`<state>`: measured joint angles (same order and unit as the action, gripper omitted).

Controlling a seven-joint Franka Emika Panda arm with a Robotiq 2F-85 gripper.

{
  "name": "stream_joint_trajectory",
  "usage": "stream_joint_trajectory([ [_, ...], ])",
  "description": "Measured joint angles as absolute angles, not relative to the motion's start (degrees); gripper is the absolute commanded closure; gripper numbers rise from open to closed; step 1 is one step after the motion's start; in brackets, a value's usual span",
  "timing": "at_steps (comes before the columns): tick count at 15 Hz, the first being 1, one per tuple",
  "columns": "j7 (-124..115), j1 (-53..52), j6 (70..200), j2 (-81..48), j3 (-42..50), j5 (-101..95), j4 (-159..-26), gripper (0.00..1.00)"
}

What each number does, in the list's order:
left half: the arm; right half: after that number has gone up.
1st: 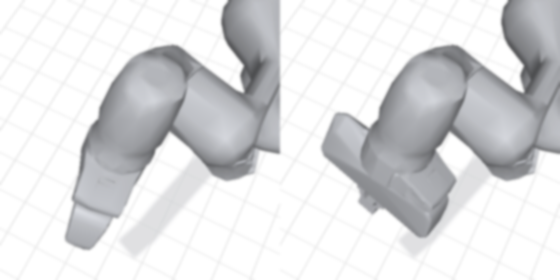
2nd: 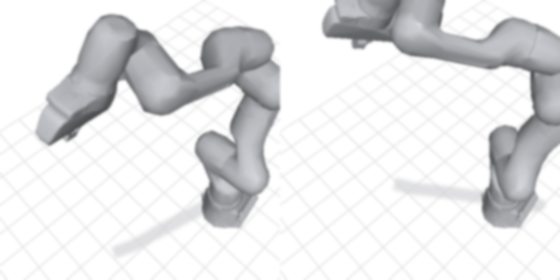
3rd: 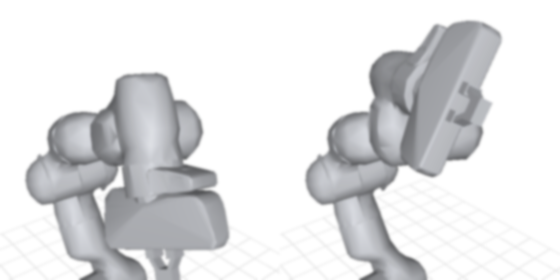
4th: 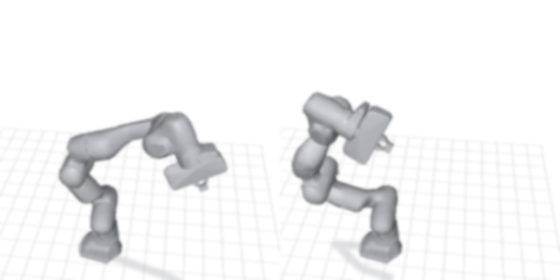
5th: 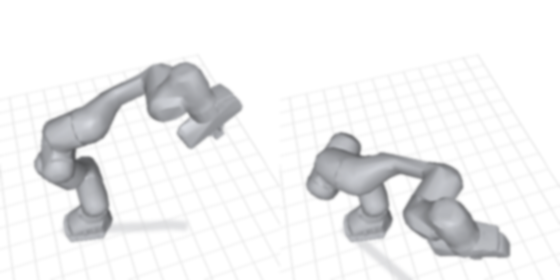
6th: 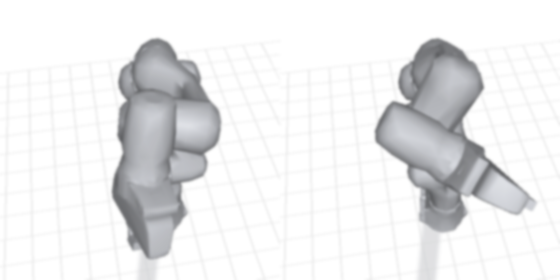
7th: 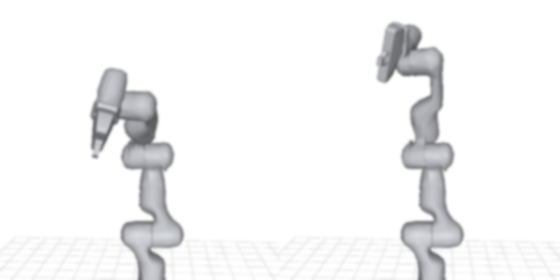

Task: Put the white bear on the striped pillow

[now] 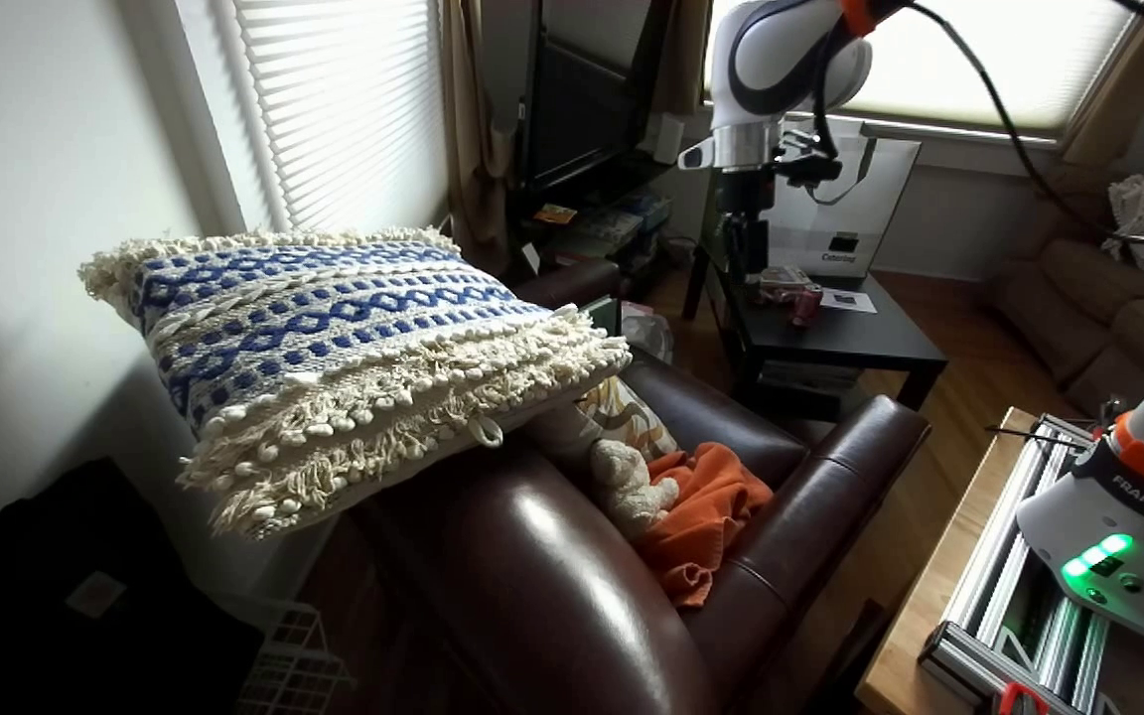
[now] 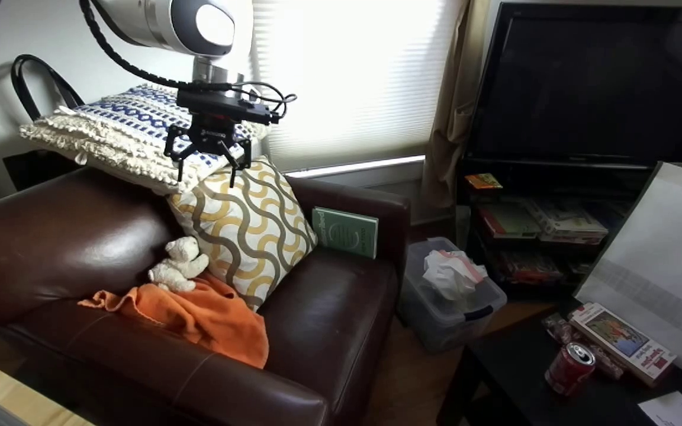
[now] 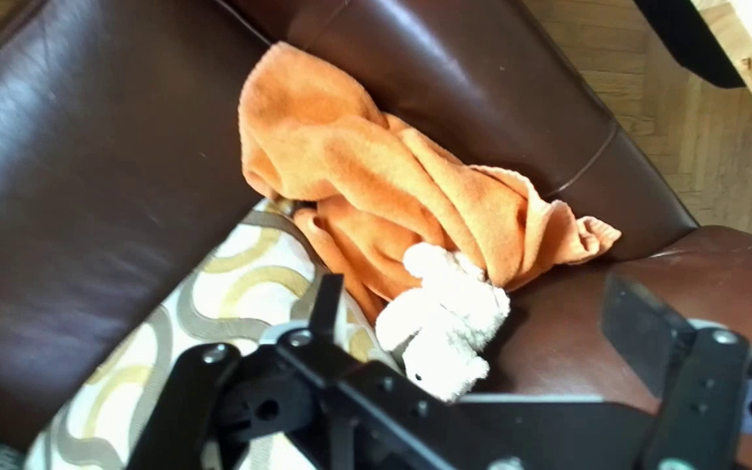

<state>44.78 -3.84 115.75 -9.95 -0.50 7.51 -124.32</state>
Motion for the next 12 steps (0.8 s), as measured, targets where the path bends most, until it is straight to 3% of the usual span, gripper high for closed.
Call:
stream_joint_trajectory([
  [8,62.4,-0.6,116.3,-37.8,-10.2,14.3,-108.0,0.00],
  [12,65.8,1.6,110.8,-41.6,-11.8,14.3,-104.9,0.00],
])
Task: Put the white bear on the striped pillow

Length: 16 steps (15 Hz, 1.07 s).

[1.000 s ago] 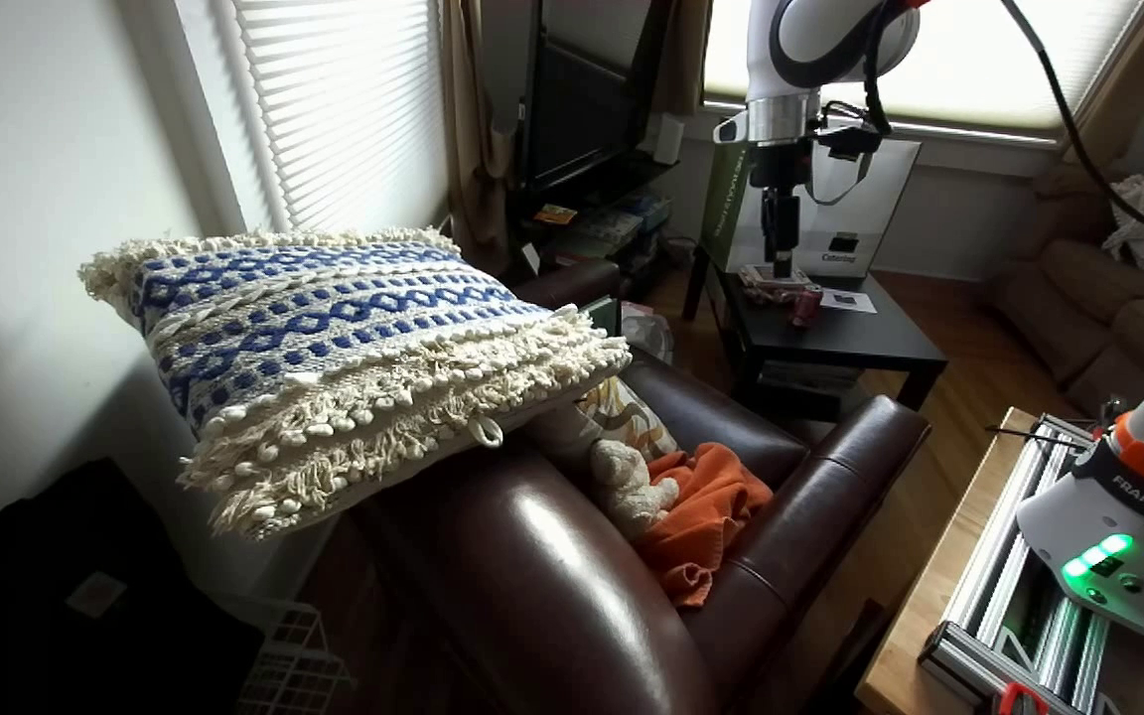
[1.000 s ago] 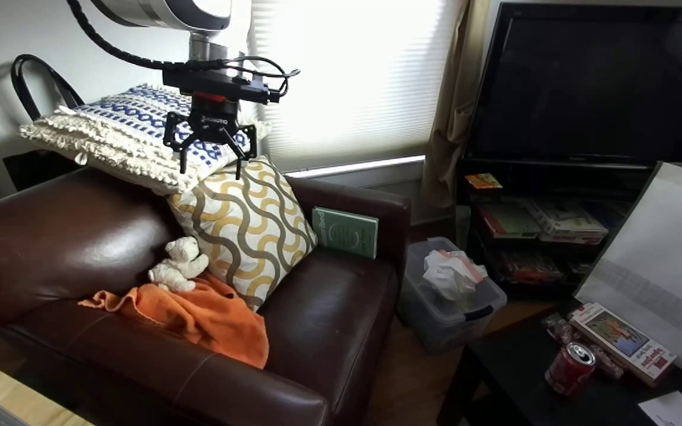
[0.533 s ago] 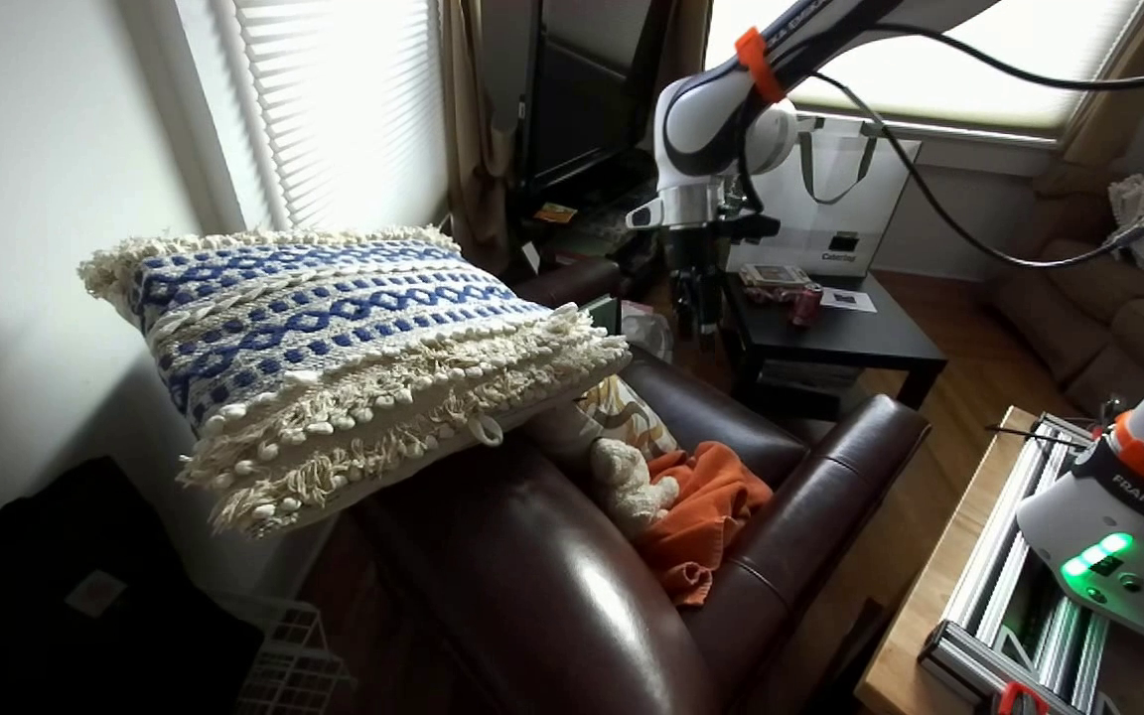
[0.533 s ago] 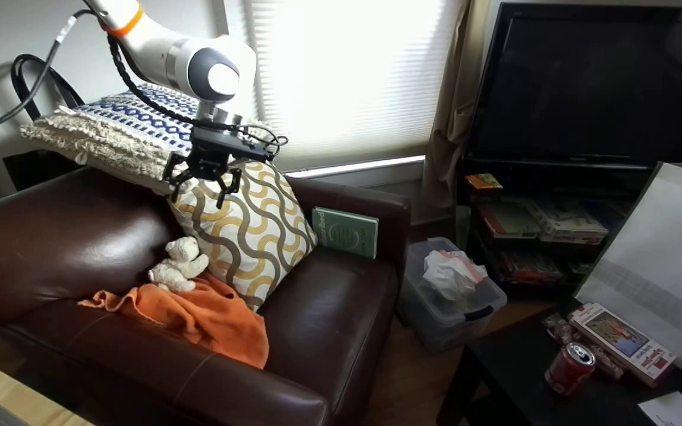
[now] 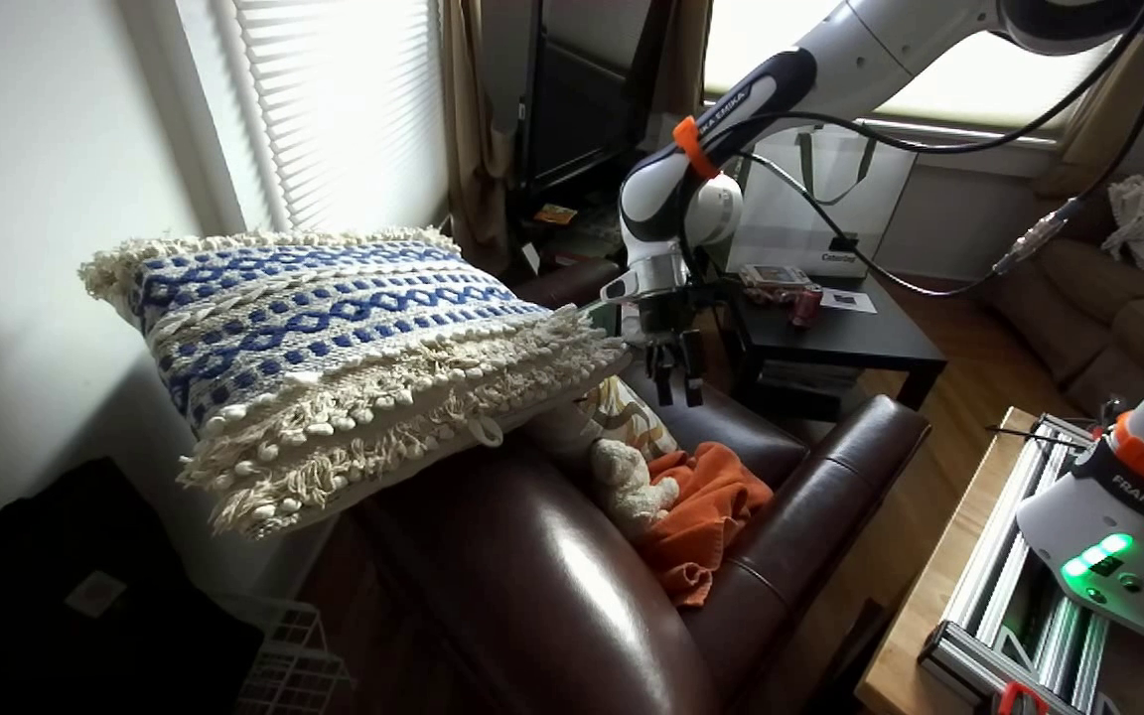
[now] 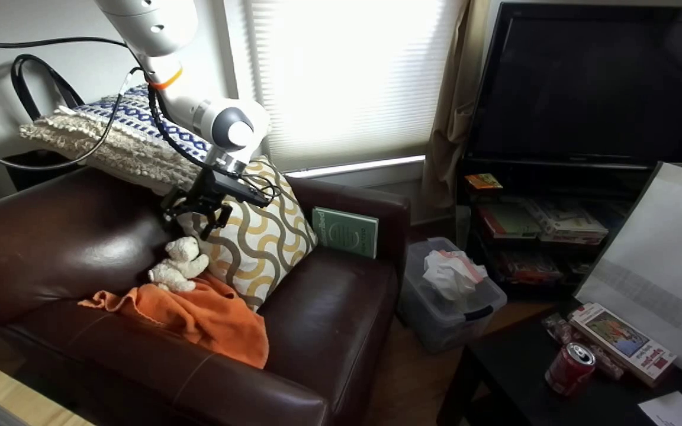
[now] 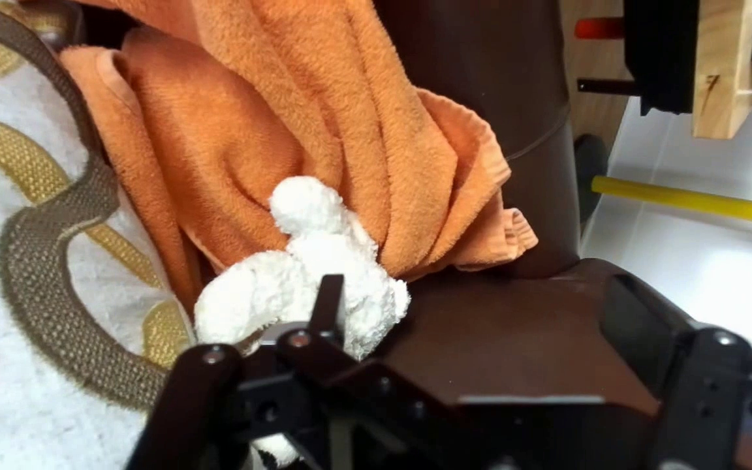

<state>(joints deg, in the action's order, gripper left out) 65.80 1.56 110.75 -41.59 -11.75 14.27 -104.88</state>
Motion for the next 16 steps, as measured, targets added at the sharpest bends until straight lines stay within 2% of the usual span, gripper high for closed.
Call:
stream_joint_trajectory([
  [4,65.3,2.1,111.9,-41.6,-12.4,17.7,-104.6,0.00],
  [16,44.9,1.0,144.6,-44.6,-18.1,35.7,-116.8,0.00],
])
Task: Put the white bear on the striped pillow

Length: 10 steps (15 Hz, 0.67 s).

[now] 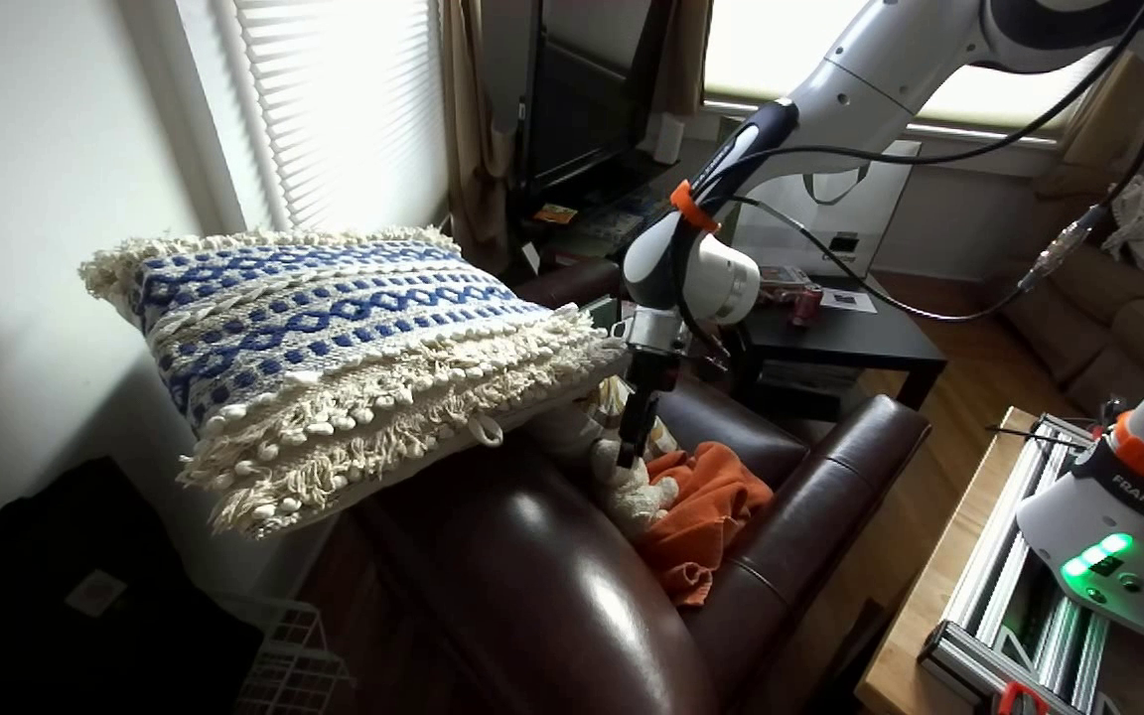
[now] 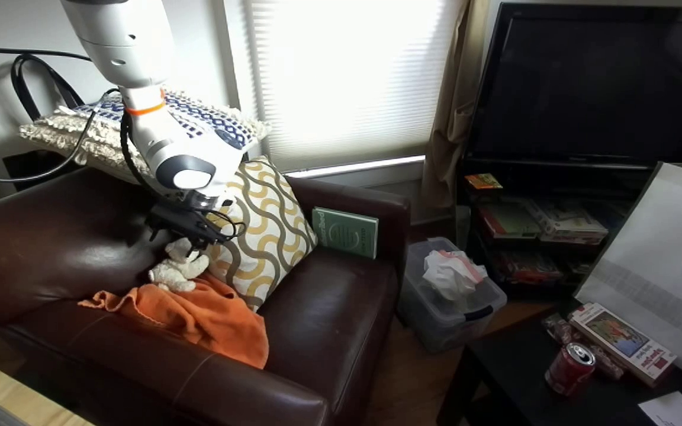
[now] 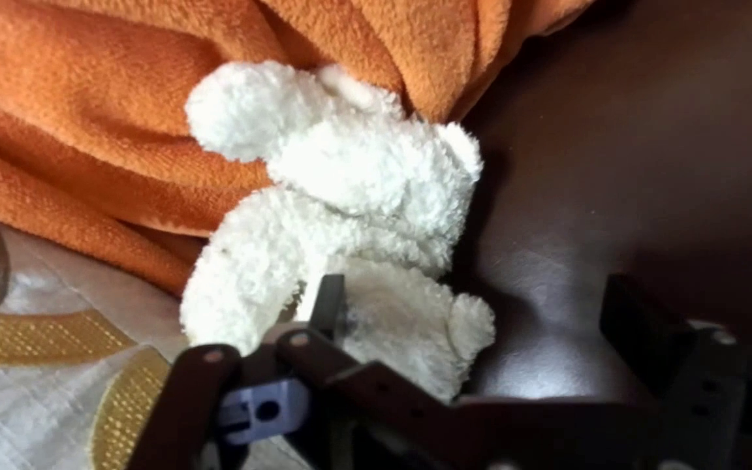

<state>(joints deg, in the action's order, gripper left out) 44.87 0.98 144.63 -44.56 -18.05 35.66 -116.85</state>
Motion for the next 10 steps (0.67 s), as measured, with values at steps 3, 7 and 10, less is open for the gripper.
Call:
stream_joint_trajectory([
  [3,37.4,0.7,153.1,-44.5,-19.0,35.9,-118.7,0.00],
  [7,25.8,-0.1,159.8,-44.6,-19.1,33.8,-120.2,0.26],
  [10,18.8,-0.6,159.7,-45.1,-18.2,27.9,-119.1,0.37],
])
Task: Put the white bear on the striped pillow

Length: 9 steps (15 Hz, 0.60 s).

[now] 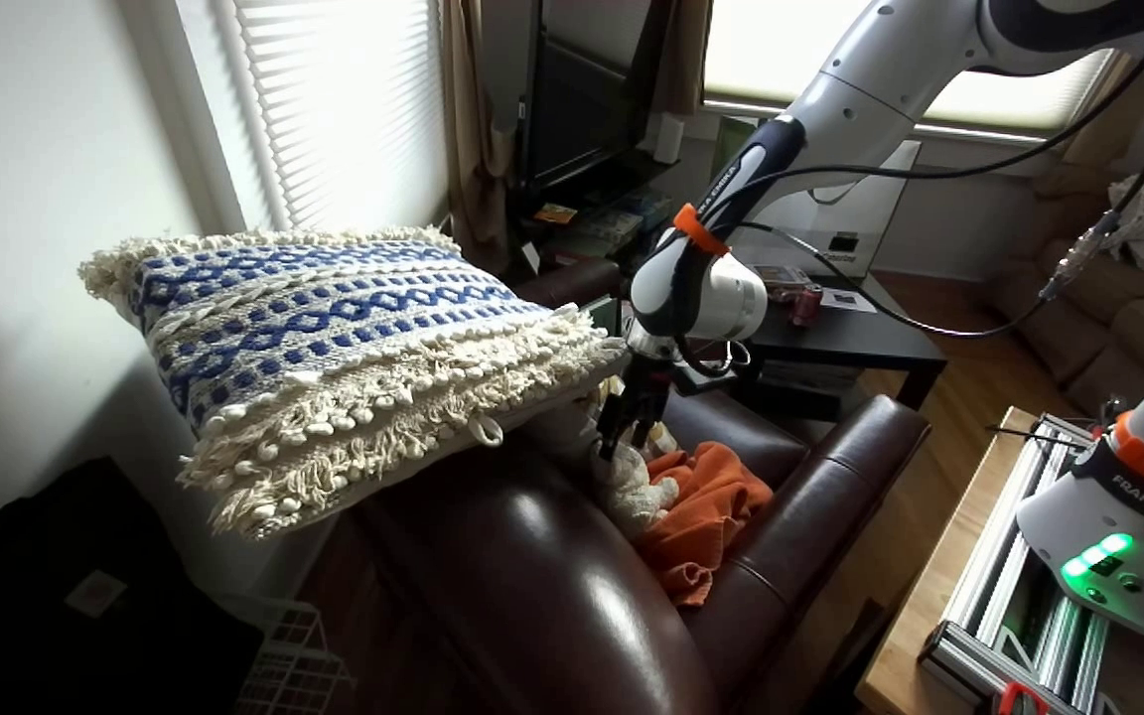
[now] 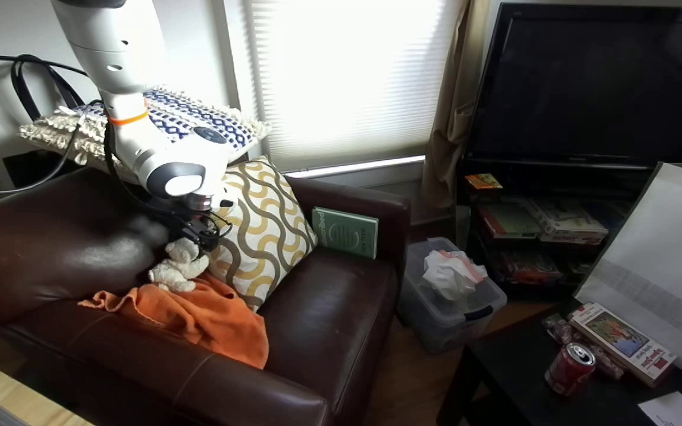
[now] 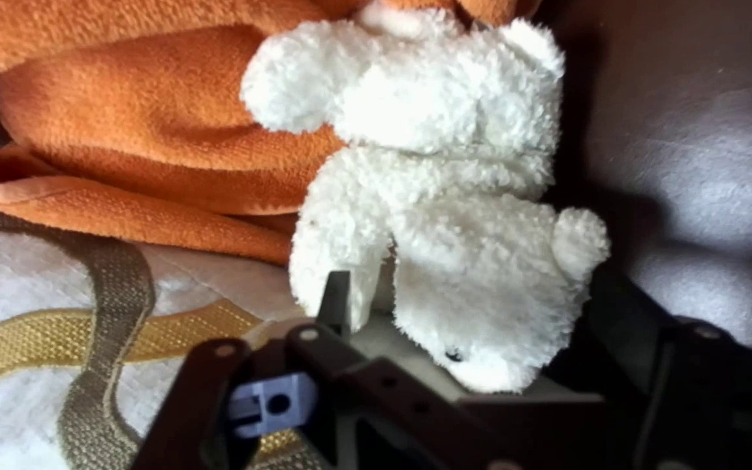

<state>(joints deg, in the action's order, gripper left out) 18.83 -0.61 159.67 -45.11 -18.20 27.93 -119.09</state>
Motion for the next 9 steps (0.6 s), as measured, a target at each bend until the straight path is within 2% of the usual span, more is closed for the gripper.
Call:
stream_joint_trajectory([
  [1,17.1,-1.0,159.7,-45.2,-17.7,25.8,-118.7,0.47],
  [6,16.3,0.5,156.5,-46.5,-19.5,20.7,-116.0,0.85],
  [8,18.2,2.1,153.6,-47.4,-20.7,20.3,-114.5,0.97],
  [9,19.0,2.8,152.5,-47.8,-21.1,20.2,-114.0,0.99],
])
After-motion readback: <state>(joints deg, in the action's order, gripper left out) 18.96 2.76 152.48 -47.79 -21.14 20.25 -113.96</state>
